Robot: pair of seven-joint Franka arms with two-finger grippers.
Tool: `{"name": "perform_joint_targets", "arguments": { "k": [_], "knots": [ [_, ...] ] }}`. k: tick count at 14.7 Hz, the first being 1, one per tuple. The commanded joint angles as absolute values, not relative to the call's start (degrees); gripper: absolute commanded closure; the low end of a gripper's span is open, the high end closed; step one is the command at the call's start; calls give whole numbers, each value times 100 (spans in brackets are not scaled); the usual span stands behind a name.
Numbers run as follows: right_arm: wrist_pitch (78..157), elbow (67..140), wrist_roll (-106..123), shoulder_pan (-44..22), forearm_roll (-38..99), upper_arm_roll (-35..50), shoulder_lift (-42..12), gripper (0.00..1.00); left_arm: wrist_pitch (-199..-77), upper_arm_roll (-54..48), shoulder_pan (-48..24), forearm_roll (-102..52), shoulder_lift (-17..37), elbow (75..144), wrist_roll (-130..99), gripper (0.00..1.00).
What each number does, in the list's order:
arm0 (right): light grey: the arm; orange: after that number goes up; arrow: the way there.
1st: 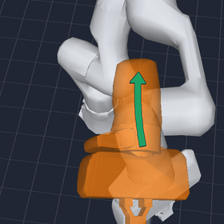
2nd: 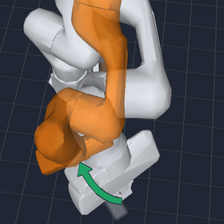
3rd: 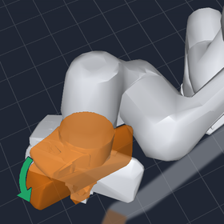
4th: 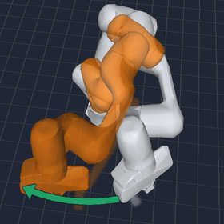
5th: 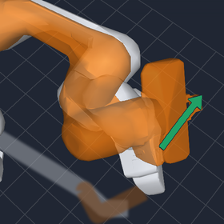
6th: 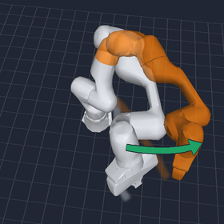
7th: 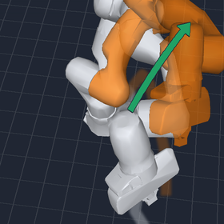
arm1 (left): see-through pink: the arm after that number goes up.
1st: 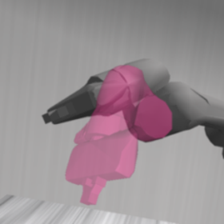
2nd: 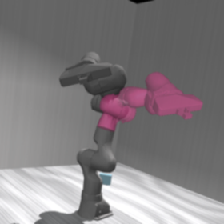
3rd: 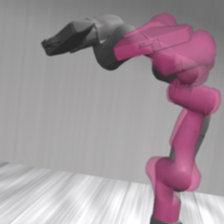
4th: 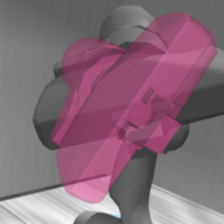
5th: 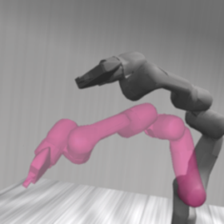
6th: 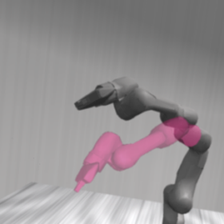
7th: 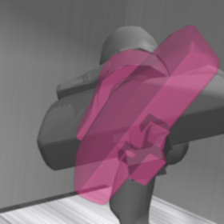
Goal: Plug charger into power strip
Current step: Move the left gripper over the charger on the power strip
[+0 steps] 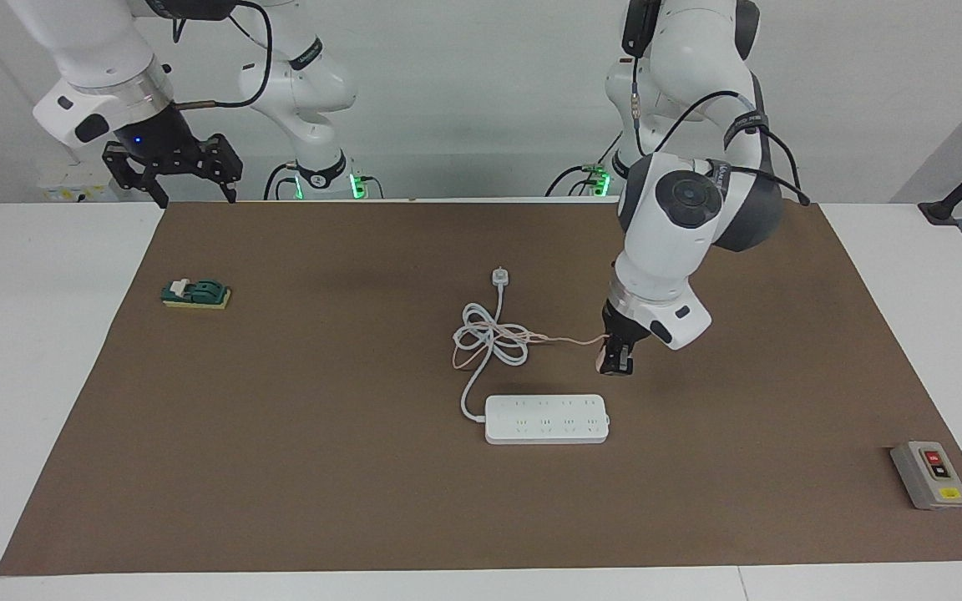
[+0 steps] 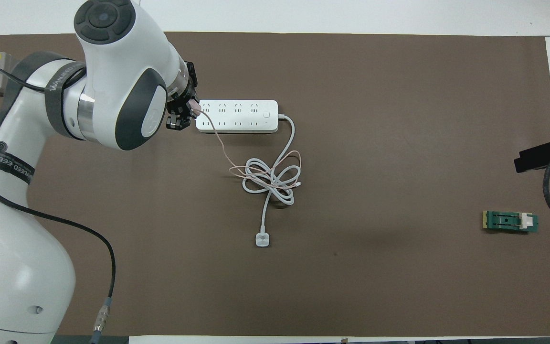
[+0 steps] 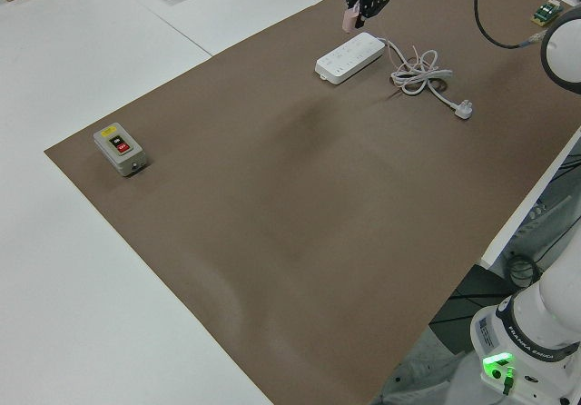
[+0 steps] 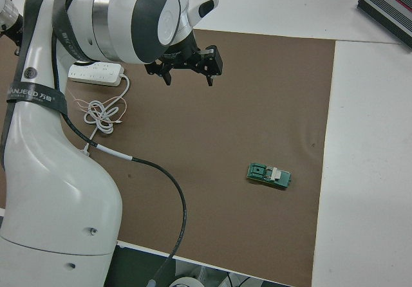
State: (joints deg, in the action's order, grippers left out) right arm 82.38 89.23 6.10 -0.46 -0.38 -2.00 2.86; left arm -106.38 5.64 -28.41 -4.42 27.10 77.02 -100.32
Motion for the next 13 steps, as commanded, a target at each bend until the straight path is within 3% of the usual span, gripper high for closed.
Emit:
{"name": "perform_joint_targets", "arguments": {
  "k": [1, 5, 13],
  "knots": [
    [8385, 9141, 527, 44, -141, -132, 448, 0, -10670, 650, -3031, -325, 2890, 7672, -10546, 100],
    [8385, 9097, 545, 53, -141, -202, 431, 0, -11249, 650, -3050, -273, 3295, 7682, -10547, 100],
    [8385, 9132, 527, -18, -141, -193, 440, 0, -11846, 659, -2997, -167, 3331, 8243, -10529, 100]
  ]
}}
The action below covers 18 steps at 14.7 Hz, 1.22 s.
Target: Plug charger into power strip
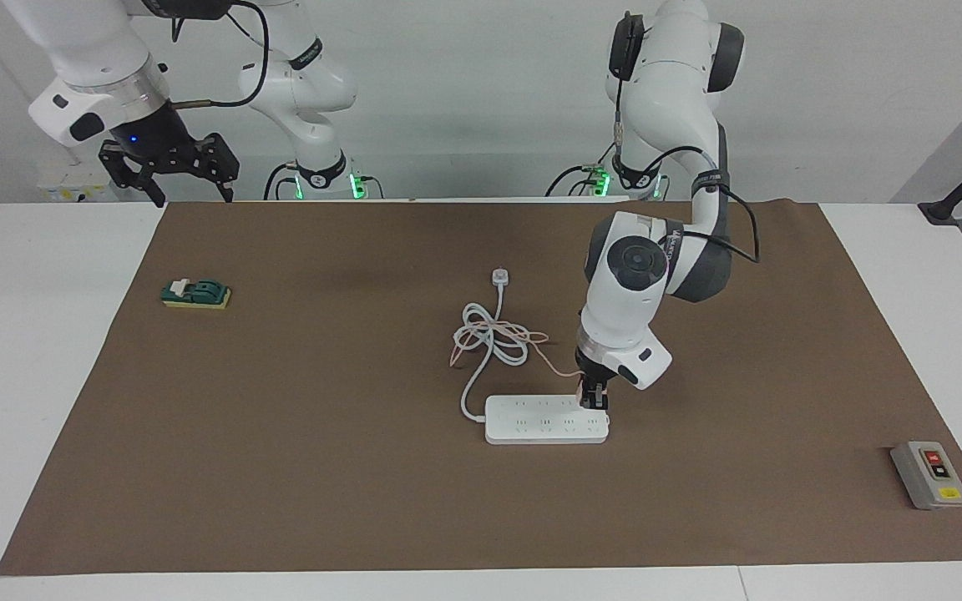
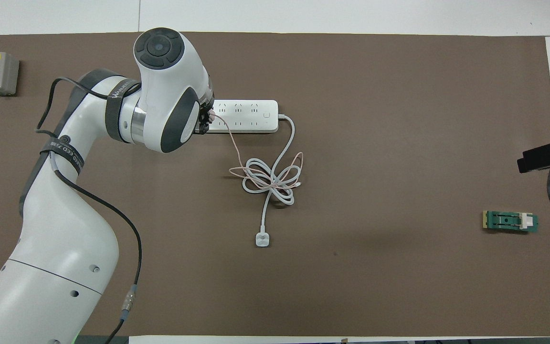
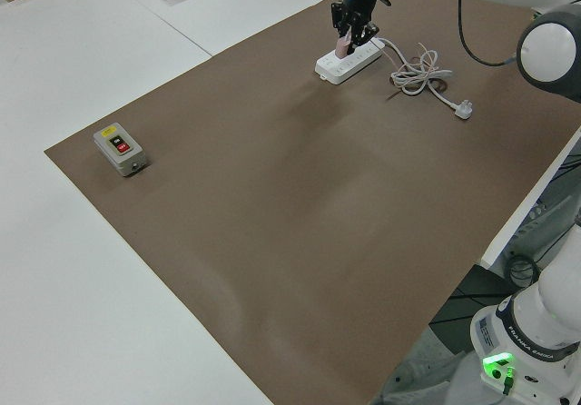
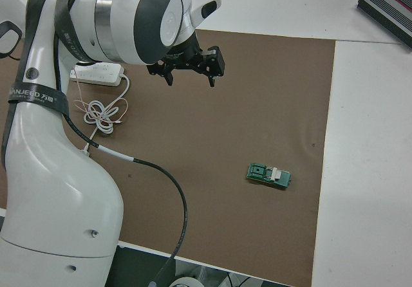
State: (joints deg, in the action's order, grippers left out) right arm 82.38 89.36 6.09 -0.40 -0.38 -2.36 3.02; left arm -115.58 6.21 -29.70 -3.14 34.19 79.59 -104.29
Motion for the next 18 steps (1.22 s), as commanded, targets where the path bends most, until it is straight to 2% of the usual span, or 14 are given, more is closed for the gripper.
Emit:
{"name": "perform_joint_targets", "arguments": {
  "k": [1, 18],
  "knots": [
    [8385, 9132, 519, -18, -141, -193, 439, 0, -11900, 659, -2988, -167, 3331, 8262, -10529, 100],
    [8411, 9132, 545, 26, -185, -202, 439, 0, -11900, 659, -2944, -158, 3340, 8438, -10459, 100]
  ]
}}
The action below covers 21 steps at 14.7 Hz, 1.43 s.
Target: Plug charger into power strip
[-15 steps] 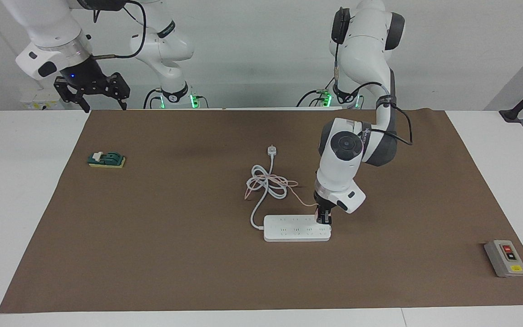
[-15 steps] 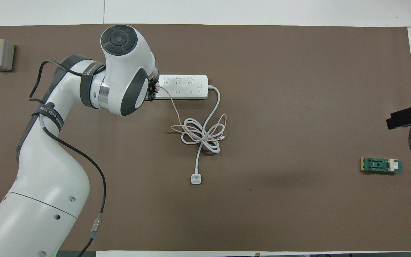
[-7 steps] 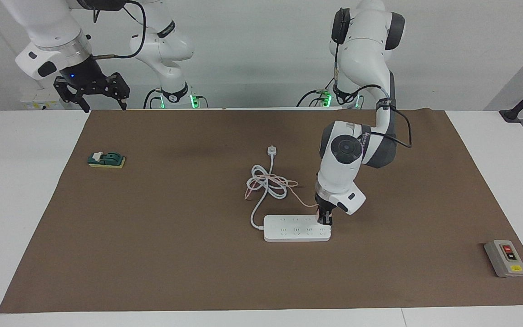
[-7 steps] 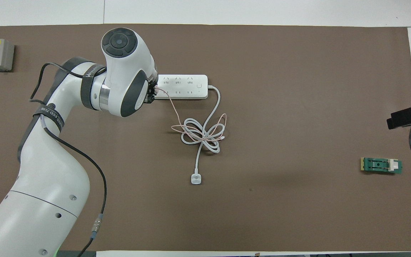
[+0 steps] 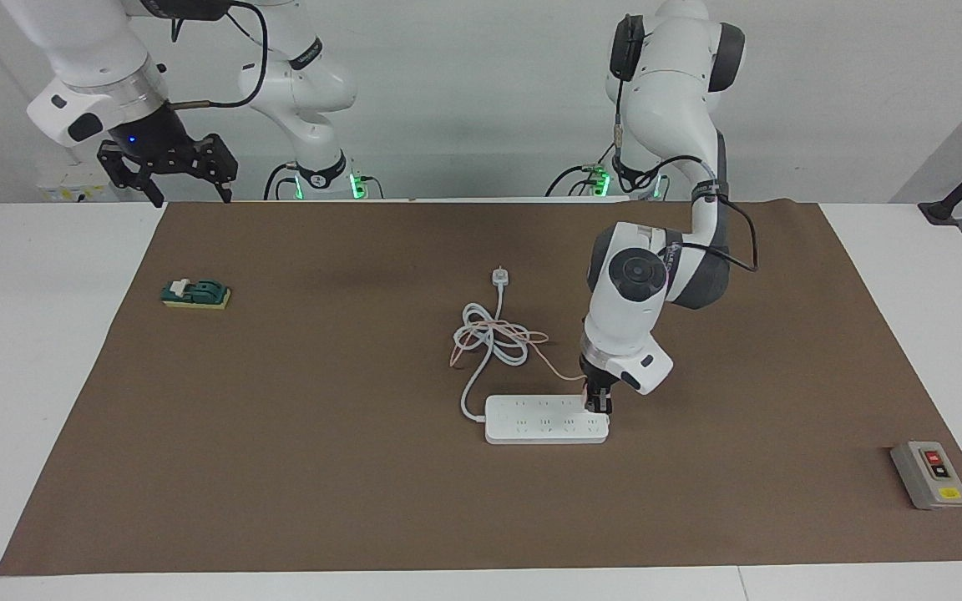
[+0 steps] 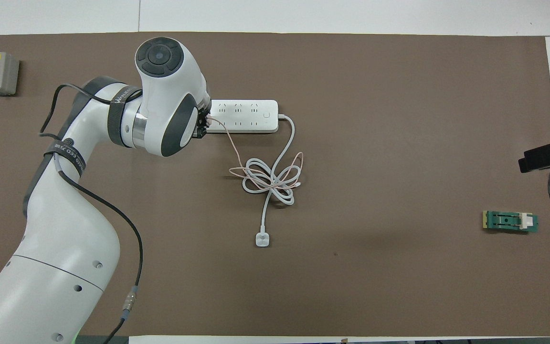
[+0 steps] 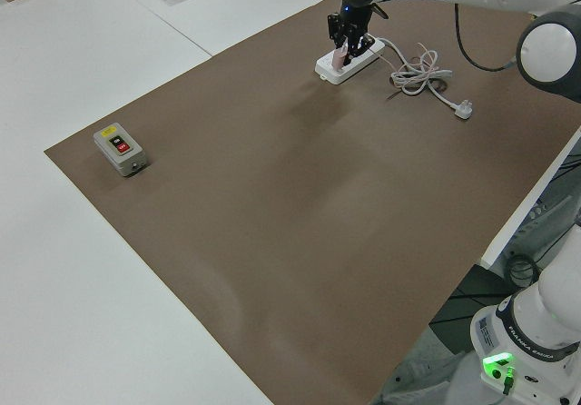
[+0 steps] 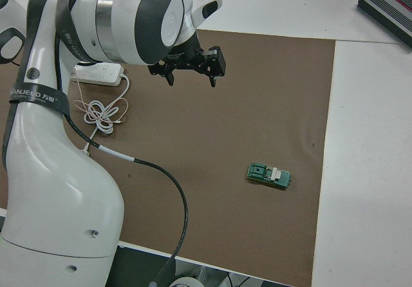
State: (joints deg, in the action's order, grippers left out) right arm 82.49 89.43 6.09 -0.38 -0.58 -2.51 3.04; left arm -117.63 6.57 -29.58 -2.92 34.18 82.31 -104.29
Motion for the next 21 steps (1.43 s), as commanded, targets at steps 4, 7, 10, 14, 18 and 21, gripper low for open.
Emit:
{"name": "perform_joint_targets", "arguments": {
  "k": [4, 7, 10, 14, 18, 21],
  "knots": [
    [8411, 9141, 536, -9, -185, -202, 448, 0, -11900, 659, -2944, -150, 3349, 8438, -10450, 100],
    [8411, 9141, 527, -35, -185, -193, 448, 0, -11900, 659, -2944, -141, 3410, 8429, -10459, 100],
    [8420, 9141, 527, -35, -185, -193, 440, 0, -11900, 650, -2944, -149, 3410, 8429, -10468, 100],
    [8411, 9141, 536, -26, -185, -193, 440, 0, -11857, 650, -2953, -149, 3410, 8429, -10459, 100],
    [8411, 9132, 545, -26, -185, -193, 439, 0, -11821, 642, -2971, -149, 3410, 8429, -10459, 100],
    [8411, 9132, 545, -26, -185, -193, 439, 0, -11812, 642, -2988, -149, 3410, 8437, -10459, 100]
  ]
}}
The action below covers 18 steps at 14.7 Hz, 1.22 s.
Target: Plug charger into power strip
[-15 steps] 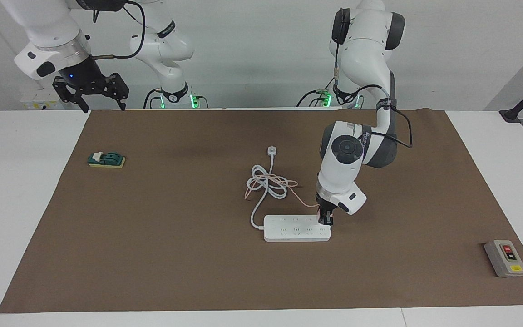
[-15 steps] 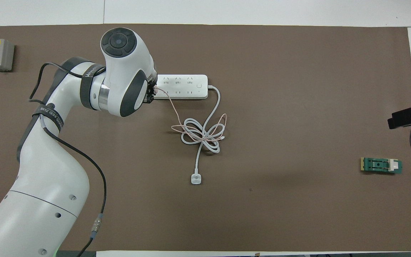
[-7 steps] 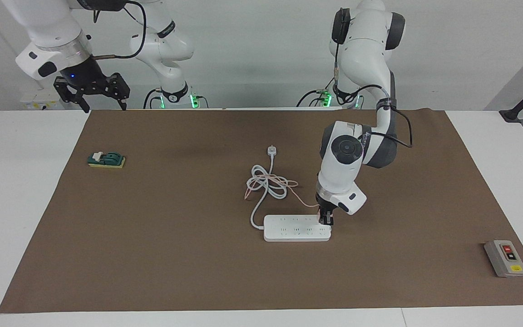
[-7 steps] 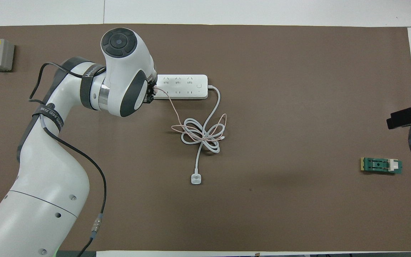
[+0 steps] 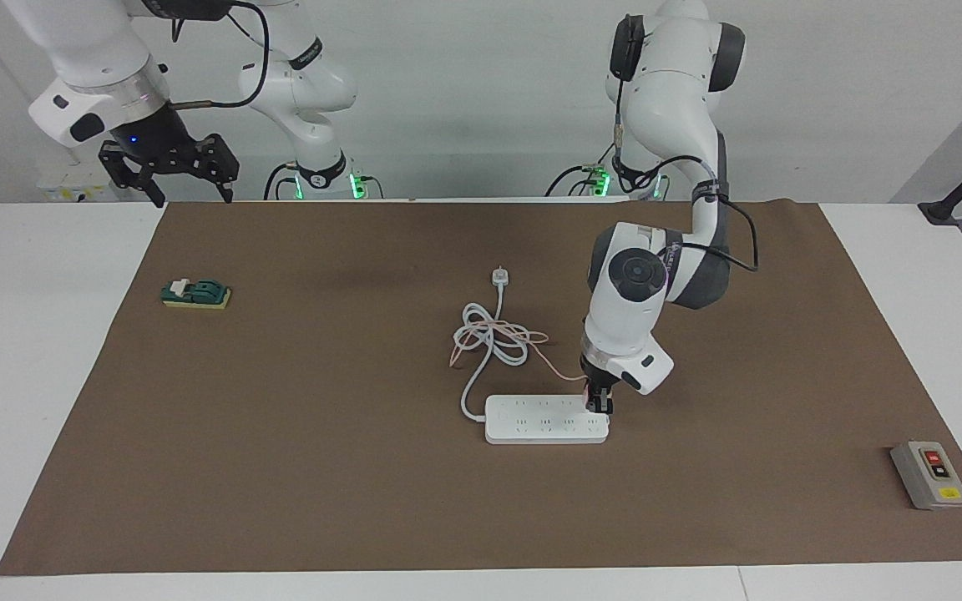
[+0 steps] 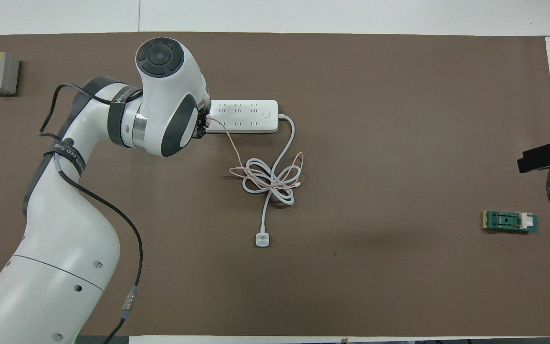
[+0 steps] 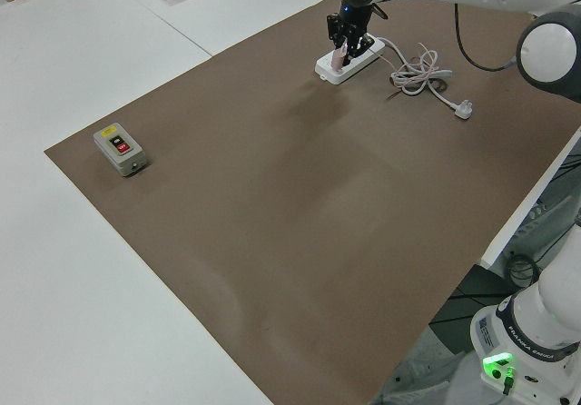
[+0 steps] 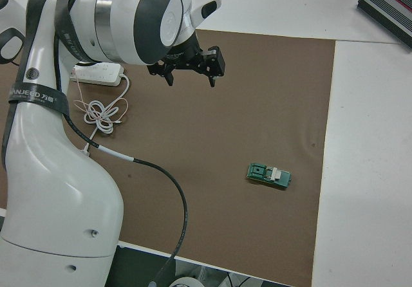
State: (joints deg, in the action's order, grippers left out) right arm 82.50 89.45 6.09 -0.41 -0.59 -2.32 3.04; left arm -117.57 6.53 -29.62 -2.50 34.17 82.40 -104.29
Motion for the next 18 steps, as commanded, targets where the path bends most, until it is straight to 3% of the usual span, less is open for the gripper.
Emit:
{"name": "perform_joint_targets", "arguments": {
  "k": [1, 18],
  "knots": [
    [8411, 9132, 545, -26, -185, -193, 439, 0, -11812, 642, -2997, -149, 3410, 8438, -10459, 100],
    [8402, 9114, 554, 0, -185, -193, 439, 0, -11900, 642, -3023, -193, 3551, 8367, -10485, 100]
  ]
}}
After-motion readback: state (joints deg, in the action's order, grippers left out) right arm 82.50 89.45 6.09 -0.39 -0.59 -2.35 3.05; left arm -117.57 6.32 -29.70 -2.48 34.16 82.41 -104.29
